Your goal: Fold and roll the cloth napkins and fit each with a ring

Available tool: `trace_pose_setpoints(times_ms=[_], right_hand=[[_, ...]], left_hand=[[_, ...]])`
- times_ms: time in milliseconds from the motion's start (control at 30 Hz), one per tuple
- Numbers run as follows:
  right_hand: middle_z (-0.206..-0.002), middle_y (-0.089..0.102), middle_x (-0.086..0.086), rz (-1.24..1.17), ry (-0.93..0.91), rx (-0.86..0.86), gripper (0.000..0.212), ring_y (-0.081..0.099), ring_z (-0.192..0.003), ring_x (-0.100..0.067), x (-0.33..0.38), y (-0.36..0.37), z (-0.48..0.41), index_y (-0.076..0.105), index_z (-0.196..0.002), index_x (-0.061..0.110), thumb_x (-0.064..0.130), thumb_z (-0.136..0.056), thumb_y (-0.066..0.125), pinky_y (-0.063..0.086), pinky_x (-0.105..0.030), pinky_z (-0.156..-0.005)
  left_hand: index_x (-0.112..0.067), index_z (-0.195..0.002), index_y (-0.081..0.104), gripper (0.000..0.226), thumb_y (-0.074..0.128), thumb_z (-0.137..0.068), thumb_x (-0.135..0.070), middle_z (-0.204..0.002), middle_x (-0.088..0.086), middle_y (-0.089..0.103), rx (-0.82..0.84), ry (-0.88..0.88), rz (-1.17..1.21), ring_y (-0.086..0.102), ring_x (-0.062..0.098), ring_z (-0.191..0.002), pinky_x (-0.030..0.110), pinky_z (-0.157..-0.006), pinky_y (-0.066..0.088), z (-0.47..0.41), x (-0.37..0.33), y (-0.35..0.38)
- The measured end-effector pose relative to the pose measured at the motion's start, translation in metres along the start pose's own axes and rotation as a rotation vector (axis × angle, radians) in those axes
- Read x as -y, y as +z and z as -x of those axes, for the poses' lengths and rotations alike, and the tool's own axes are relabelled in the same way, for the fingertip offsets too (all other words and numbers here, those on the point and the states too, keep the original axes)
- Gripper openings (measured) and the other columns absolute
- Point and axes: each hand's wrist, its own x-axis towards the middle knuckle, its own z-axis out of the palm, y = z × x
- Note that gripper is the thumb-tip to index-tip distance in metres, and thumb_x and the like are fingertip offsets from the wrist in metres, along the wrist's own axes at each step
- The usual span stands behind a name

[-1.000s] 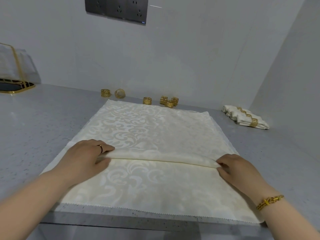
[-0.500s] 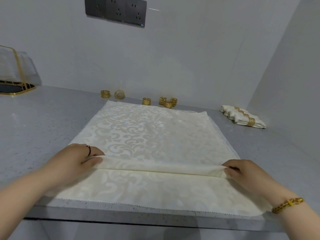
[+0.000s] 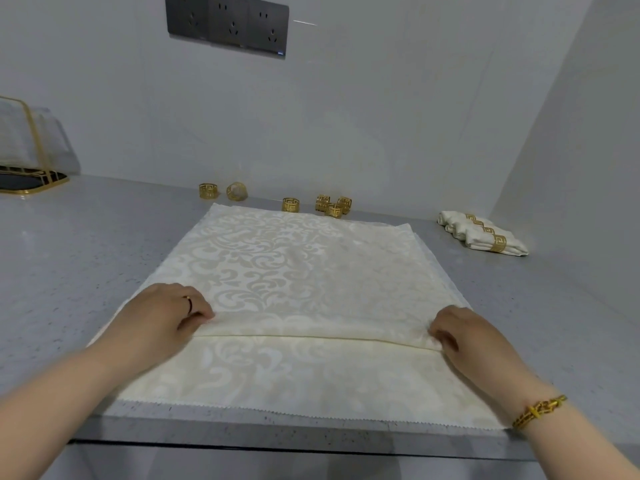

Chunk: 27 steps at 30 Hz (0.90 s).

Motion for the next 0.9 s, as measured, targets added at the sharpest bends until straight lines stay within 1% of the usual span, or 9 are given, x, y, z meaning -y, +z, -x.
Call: trace_pose_setpoints(times_ms=[33, 133, 233, 367, 433, 567, 700, 800, 900], right_hand=[[-0.085, 0.067, -0.006, -0.019, 0.003, 0.025, 0.018, 0.061, -0.079, -0.028, 0.0, -0.001, 0.002, 0.068, -0.079, 0.008, -0.008, -0.076, 0.061, 0.039, -0.022, -0.063], [-0.099, 0.062, 0.008, -0.058, -0.013, 0.08, 0.017, 0.056, -0.092, -0.013, -0.001, -0.006, 0.008, 0.065, -0.102, 0.016, 0.017, -0.088, 0.056, 0.033, -0.008, -0.068], [-0.105, 0.054, 0.015, -0.079, 0.037, 0.144, 0.024, 0.048, -0.094, -0.002, -0.002, -0.01, 0.006, 0.058, -0.111, 0.024, 0.029, -0.088, 0.055, 0.032, -0.005, -0.071], [-0.091, 0.061, 0.008, -0.164, 0.203, 0.095, 0.014, 0.051, -0.083, -0.009, 0.002, -0.01, -0.007, 0.063, -0.097, 0.021, 0.018, -0.091, 0.051, 0.034, -0.008, -0.061], [-0.087, 0.059, 0.007, -0.28, 0.282, 0.075, 0.016, 0.052, -0.084, -0.011, 0.002, -0.009, -0.014, 0.064, -0.097, 0.015, 0.014, -0.092, 0.049, 0.035, -0.008, -0.062], [-0.088, 0.055, 0.005, -0.311, 0.323, 0.103, 0.012, 0.05, -0.087, -0.015, 0.003, -0.005, -0.023, 0.055, -0.095, 0.019, 0.013, -0.093, 0.045, 0.033, -0.023, -0.07], [-0.092, 0.048, 0.002, -0.14, 0.302, 0.118, 0.009, 0.047, -0.088, -0.017, 0.006, 0.002, -0.03, 0.044, -0.093, 0.018, 0.012, -0.089, 0.049, 0.03, -0.024, -0.07], [-0.091, 0.055, -0.007, -0.047, 0.172, 0.024, 0.015, 0.049, -0.09, -0.024, 0.009, 0.008, -0.031, 0.06, -0.09, 0.005, -0.002, -0.084, 0.048, 0.028, -0.025, -0.069], [-0.096, 0.06, -0.004, -0.025, 0.109, 0.07, 0.021, 0.052, -0.093, -0.019, 0.008, 0.005, -0.023, 0.065, -0.097, 0.006, 0.003, -0.087, 0.047, 0.027, -0.016, -0.064]], left_hand=[[-0.019, -0.073, 0.073, 0.01, 0.065, -0.076, -0.016, -0.074, -0.011, 0.068, 0.011, 0.04, -0.039, 0.066, 0.017, -0.064, 0.015, -0.061, 0.039, 0.003, -0.002, -0.001], [-0.02, -0.08, 0.074, 0.04, 0.04, -0.078, -0.041, -0.079, -0.013, 0.069, 0.057, 0.011, -0.037, 0.067, 0.011, -0.071, 0.021, -0.064, 0.046, 0.014, -0.005, -0.003], [-0.024, -0.095, 0.071, 0.052, 0.043, -0.07, -0.059, -0.095, -0.017, 0.063, 0.064, -0.11, 0.067, 0.06, 0.008, -0.091, 0.024, -0.08, 0.042, 0.017, -0.005, -0.005], [-0.022, -0.106, 0.066, 0.024, 0.056, -0.087, -0.032, -0.108, -0.008, 0.064, 0.012, -0.233, 0.128, 0.056, 0.012, -0.103, 0.022, -0.082, 0.037, 0.006, -0.008, -0.004], [-0.023, -0.107, 0.064, 0.02, 0.055, -0.088, -0.024, -0.113, -0.005, 0.063, 0.021, -0.34, 0.238, 0.054, 0.013, -0.106, 0.023, -0.085, 0.036, -0.002, -0.006, -0.004], [-0.023, -0.107, 0.06, 0.02, 0.058, -0.087, -0.022, -0.119, -0.002, 0.061, 0.095, -0.416, 0.296, 0.052, 0.019, -0.116, 0.023, -0.085, 0.035, -0.016, -0.001, 0.002], [-0.021, -0.097, 0.06, 0.021, 0.069, -0.078, -0.021, -0.096, -0.005, 0.06, 0.028, -0.367, 0.141, 0.057, 0.02, -0.095, 0.026, -0.078, 0.035, -0.023, 0.001, 0.004], [-0.013, -0.076, 0.07, 0.009, 0.072, -0.072, -0.005, -0.078, -0.004, 0.067, -0.059, -0.077, -0.007, 0.065, 0.024, -0.071, 0.03, -0.068, 0.042, -0.021, 0.001, 0.007], [-0.018, -0.076, 0.074, 0.023, 0.052, -0.073, -0.025, -0.078, -0.011, 0.069, 0.041, 0.018, -0.006, 0.067, 0.015, -0.071, 0.018, -0.064, 0.043, -0.008, 0.002, 0.003]])
